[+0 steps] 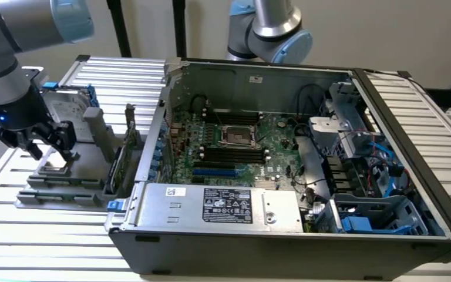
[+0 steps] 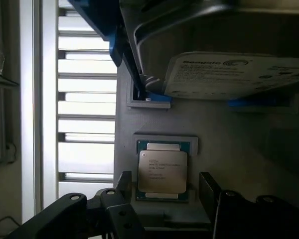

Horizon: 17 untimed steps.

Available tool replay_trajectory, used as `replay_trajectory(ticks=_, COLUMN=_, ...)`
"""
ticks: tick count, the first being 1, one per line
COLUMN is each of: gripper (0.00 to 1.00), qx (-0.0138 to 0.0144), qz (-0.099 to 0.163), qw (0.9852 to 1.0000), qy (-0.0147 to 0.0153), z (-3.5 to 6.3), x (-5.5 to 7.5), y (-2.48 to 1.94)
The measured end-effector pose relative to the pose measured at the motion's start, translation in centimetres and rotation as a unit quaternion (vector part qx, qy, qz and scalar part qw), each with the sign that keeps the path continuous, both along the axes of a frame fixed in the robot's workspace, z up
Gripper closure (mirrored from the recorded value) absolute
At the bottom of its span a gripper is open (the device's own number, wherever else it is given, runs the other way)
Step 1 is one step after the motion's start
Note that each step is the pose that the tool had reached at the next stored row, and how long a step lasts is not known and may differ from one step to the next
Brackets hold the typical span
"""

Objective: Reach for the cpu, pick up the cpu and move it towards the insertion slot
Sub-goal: 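Pick up the cpu and move it towards the insertion slot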

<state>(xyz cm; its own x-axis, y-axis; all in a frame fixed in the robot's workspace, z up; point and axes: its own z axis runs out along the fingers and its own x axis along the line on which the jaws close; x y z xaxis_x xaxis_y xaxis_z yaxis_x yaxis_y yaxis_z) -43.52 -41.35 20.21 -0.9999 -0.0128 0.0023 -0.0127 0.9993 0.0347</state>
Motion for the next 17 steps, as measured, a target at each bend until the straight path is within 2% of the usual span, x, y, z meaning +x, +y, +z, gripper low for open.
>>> replay_trajectory(ticks=9, gripper=0.35, qx=-0.0011, qz=-0.005, qw=1.0, qy=-0.0001, z=-0.48, x=0.0, y=0.3)
replay_trajectory(ticks=17, gripper=0.35, qx=-0.0029, qz=-0.008, qw=1.0, qy=0.0, z=-0.86, x=0.0, y=0.35)
